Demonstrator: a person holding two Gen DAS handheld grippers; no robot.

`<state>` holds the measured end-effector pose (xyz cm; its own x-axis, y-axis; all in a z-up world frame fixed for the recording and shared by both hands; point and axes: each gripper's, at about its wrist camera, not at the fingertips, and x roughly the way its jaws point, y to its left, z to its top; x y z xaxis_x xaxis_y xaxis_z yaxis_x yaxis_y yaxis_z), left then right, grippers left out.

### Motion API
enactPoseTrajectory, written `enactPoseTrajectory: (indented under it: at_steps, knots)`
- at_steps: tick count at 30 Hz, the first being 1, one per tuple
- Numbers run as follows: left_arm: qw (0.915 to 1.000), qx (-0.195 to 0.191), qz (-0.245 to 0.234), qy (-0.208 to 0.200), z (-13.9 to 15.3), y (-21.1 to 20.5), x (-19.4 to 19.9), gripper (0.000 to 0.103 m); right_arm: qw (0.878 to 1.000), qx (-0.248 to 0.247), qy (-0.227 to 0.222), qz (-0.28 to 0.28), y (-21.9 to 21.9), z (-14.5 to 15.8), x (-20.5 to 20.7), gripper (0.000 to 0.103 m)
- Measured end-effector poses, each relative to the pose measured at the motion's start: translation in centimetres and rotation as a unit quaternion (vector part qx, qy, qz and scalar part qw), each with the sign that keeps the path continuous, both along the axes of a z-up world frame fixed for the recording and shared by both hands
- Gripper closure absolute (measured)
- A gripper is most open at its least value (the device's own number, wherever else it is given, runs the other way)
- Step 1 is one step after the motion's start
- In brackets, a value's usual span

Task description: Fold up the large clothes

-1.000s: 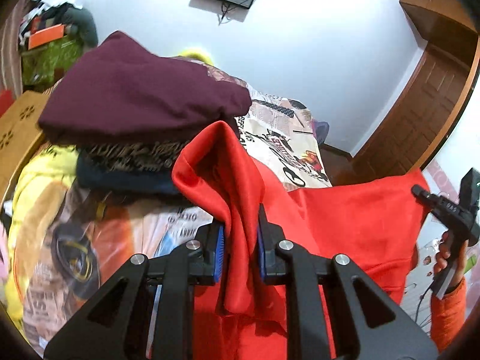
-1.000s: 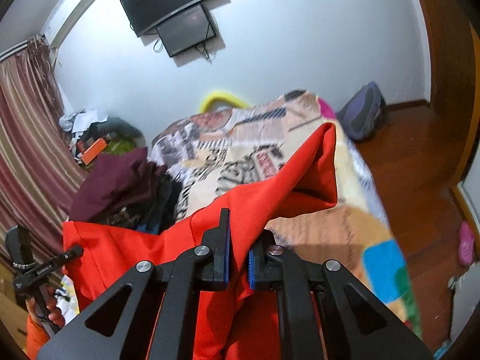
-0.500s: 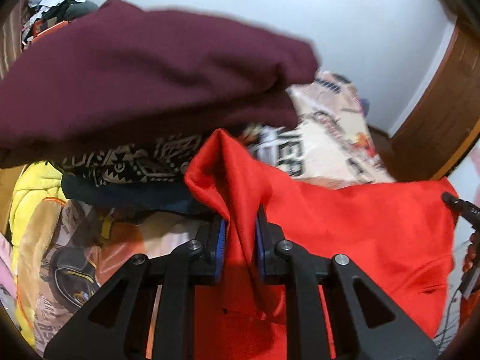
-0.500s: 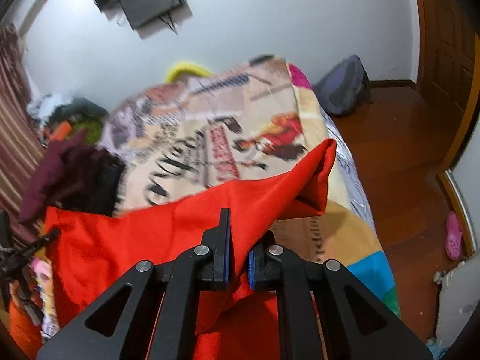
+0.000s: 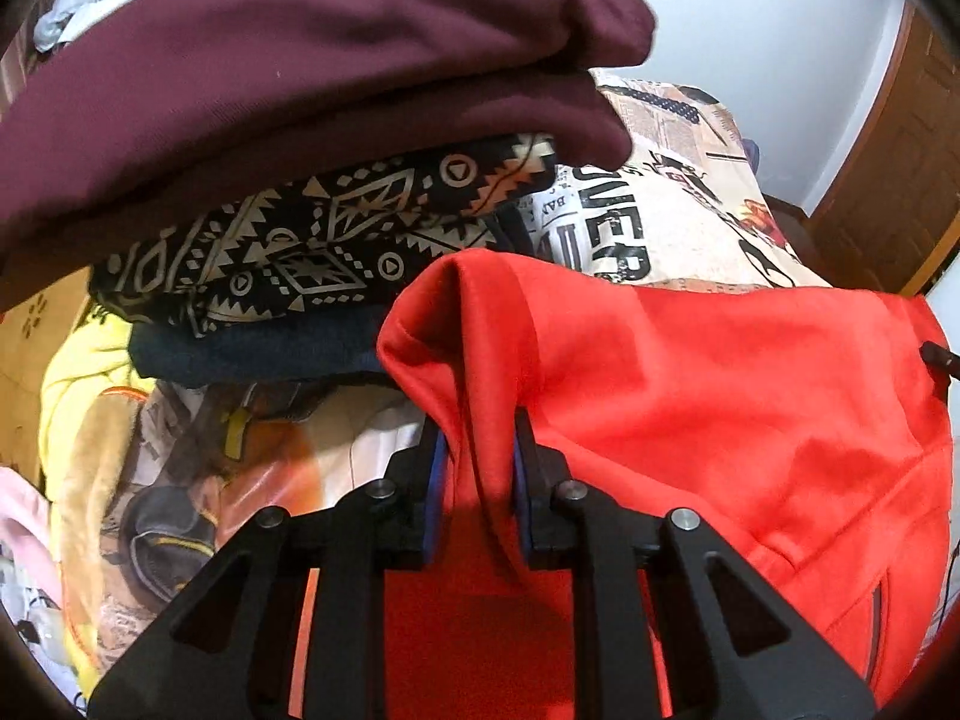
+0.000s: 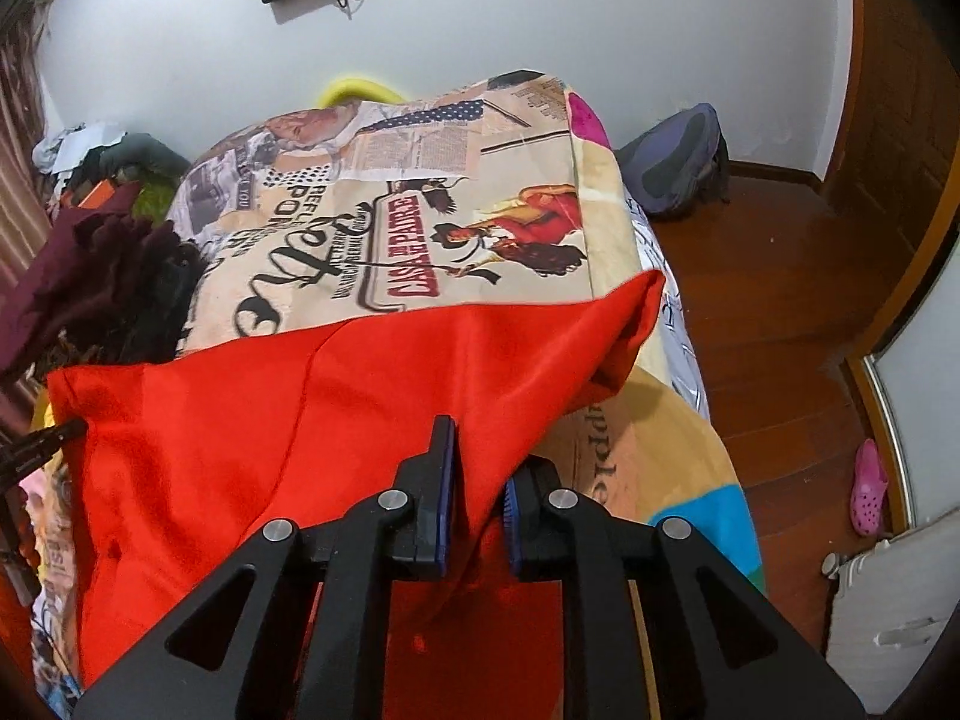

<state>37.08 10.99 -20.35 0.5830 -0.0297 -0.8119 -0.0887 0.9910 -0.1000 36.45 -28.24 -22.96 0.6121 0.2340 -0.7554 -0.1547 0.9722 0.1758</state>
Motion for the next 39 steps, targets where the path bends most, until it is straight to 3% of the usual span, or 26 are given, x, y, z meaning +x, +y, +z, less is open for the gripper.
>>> enactPoseTrajectory:
  at_steps: [7, 13, 17, 19, 21, 27, 30, 39]
  knots:
    - [0.9998, -0.008, 0.002, -0.020, 3.2, 0.0, -3.7, 0.086, 1.000, -0.004, -0.022, 0.013, 0.1, 2.8, -4.2, 0.089]
    - [0.9987, 0.017, -0.012, -0.047, 6.3, -0.8, -6.7, 0.086, 0.997, -0.024, -0.067, 0.028, 1.1, 5.8, -9.2, 0.086]
    - [0.9981, 0.023, -0.015, -0.055, 7.7, -0.5, -9.1, 0.085, 0.995, -0.022, -0.092, 0.032, 1.7, 7.0, -12.5, 0.078]
    - [0.9981, 0.013, -0.020, -0.056, 8.0, -0.1, -10.3, 0.080, 0.995, -0.015, -0.098, 0.030, 1.9, 7.0, -14.0, 0.069]
    - [0.9982, 0.006, -0.027, -0.054, 8.1, 0.2, -11.8, 0.066, 0.994, -0.019, -0.103, 0.033, 2.2, 6.8, -15.2, 0.064]
    - [0.9986, 0.021, -0.033, -0.035, 6.9, 0.3, -15.6, 0.044, 0.995, -0.040, -0.083, 0.044, 3.0, 5.3, -17.9, 0.060]
    - [0.9993, 0.009, -0.031, -0.017, 5.5, 0.9, -16.8, 0.042, 0.995, -0.044, -0.076, 0.036, 2.8, 4.5, -19.0, 0.048]
    - [0.9977, -0.026, -0.006, 0.062, -1.0, 3.4, -18.7, 0.042, 1.000, -0.025, -0.008, -0.006, 1.4, 0.1, -21.5, 0.048]
